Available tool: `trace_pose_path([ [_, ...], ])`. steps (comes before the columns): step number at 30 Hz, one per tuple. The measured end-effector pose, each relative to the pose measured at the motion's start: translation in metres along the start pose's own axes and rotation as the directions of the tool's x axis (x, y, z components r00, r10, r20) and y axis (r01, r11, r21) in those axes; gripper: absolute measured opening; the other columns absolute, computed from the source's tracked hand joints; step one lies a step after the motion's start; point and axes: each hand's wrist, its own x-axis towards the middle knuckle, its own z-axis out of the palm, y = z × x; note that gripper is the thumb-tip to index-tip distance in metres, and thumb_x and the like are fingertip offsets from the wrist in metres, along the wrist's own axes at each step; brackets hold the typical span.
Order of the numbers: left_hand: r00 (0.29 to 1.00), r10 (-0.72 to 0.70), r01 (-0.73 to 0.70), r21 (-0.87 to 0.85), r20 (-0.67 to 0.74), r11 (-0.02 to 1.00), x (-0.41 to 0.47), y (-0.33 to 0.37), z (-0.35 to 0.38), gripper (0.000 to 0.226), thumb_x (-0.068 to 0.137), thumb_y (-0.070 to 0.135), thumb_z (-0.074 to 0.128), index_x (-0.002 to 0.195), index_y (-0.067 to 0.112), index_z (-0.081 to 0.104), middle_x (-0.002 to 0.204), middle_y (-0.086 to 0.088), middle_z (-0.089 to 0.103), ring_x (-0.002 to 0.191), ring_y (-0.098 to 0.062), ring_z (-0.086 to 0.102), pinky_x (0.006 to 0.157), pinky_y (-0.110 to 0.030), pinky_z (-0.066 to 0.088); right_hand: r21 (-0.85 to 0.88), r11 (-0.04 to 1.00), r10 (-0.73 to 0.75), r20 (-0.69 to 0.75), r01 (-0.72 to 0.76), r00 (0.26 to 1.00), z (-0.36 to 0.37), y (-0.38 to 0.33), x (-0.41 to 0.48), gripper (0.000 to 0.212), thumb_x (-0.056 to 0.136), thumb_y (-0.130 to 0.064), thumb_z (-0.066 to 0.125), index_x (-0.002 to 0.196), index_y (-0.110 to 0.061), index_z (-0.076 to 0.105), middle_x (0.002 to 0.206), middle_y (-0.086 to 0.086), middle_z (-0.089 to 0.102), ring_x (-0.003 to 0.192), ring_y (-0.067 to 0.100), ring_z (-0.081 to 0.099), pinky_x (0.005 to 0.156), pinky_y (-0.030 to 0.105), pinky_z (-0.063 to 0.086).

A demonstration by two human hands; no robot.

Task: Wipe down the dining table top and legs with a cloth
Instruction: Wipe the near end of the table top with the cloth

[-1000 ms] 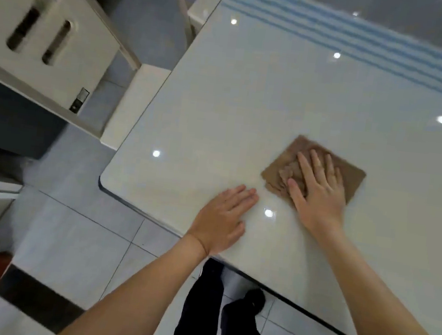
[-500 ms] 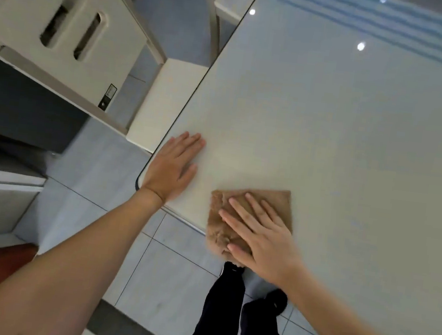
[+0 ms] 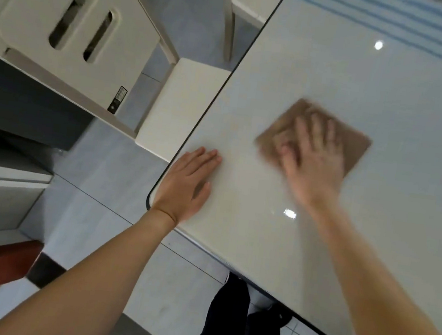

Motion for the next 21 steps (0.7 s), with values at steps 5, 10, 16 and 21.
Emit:
trace_pose_path([
  [5, 1.000, -0.014, 0.014, 0.002, 0.021, 1.000, 0.002, 0.003, -0.002, 0.051, 0.090, 0.023, 0.043, 0.141, 0.017, 0.045, 0.147, 0.002, 0.043, 0.140, -0.020, 0.033, 0.115, -0.042, 0.027, -0.029, 0.819, -0.558, 0.191, 0.573, 0.807, 0.024, -0.046, -0.144, 0.063, 0.095, -0.055, 0.042, 0.152, -0.029, 0.031, 0.161, -0.002, 0.023, 0.150, 0.027, 0.015, 0.119, 0.046, 0.021],
  [10, 1.000, -0.022, 0.021, 0.020, 0.018, 1.000, 0.002, 0.000, 0.000, 0.051, 0.091, 0.025, 0.043, 0.141, 0.018, 0.044, 0.148, 0.003, 0.042, 0.141, -0.018, 0.033, 0.115, -0.043, 0.028, -0.003, 0.644, -0.734, 0.279, 0.765, 0.619, 0.005, 0.017, -0.082, 0.064, 0.093, -0.059, 0.044, 0.151, -0.037, 0.029, 0.161, -0.009, 0.020, 0.150, 0.019, 0.015, 0.122, 0.038, 0.015],
  [16, 1.000, -0.017, 0.017, -0.001, -0.005, 1.000, 0.000, -0.003, 0.002, 0.050, 0.090, 0.025, 0.044, 0.140, 0.018, 0.046, 0.147, 0.004, 0.044, 0.140, -0.017, 0.035, 0.114, -0.041, 0.030, -0.125, 0.947, -0.292, 0.053, 0.297, 0.955, -0.016, 0.048, 0.087, 0.066, 0.094, -0.063, 0.021, 0.151, -0.030, 0.032, 0.159, 0.002, 0.031, 0.148, 0.025, 0.022, 0.121, 0.041, 0.018],
  [21, 1.000, -0.018, 0.018, -0.006, -0.002, 1.000, 0.000, -0.003, 0.004, 0.052, 0.089, 0.023, 0.047, 0.141, 0.020, 0.045, 0.148, 0.007, 0.042, 0.141, -0.014, 0.032, 0.115, -0.040, 0.029, -0.071, 0.992, 0.100, -0.010, -0.100, 0.995, -0.020, 0.006, 0.188, 0.061, 0.098, -0.054, 0.025, 0.154, -0.030, 0.020, 0.163, 0.003, 0.016, 0.150, 0.031, 0.006, 0.121, 0.045, 0.006],
])
